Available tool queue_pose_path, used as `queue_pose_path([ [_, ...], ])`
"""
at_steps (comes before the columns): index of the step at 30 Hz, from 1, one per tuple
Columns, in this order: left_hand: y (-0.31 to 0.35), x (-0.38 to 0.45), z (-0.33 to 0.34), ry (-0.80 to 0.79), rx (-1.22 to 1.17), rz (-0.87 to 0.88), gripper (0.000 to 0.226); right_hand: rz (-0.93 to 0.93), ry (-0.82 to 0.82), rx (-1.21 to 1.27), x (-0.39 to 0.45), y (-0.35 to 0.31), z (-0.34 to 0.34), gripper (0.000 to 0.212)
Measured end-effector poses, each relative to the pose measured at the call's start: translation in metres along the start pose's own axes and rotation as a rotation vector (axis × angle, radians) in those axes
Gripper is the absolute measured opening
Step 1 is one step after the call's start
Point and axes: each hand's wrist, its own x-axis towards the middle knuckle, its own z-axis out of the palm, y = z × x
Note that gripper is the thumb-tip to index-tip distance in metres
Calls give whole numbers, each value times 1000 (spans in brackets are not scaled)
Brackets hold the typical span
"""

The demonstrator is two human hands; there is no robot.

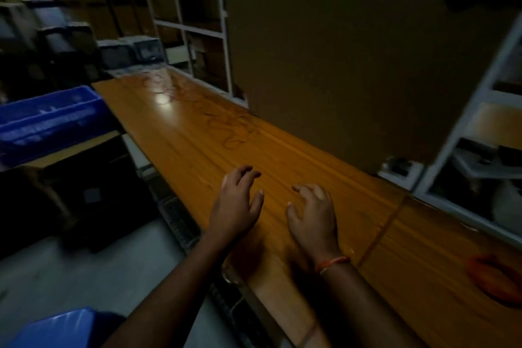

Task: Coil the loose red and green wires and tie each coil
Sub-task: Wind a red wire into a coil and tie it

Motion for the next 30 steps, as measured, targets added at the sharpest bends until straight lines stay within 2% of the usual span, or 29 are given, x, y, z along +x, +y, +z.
queue_pose_path([
  [6,-133,27,-56,11,4,-75,38,6,-64,86,54,-80,106,32],
  [12,-221,72,-81,-42,-6,-62,37,30,-110,133,105,-128,183,27],
  [17,-268,116,-67,-109,-74,-68,36,42,-178,98,146,-135,225,29],
  [25,-322,207,-20,-216,-102,-68,36,110,-166,83,250,-114,288,30],
  [30,-352,254,7,-273,-94,-47,35,184,-256,-87,304,-101,327,40],
])
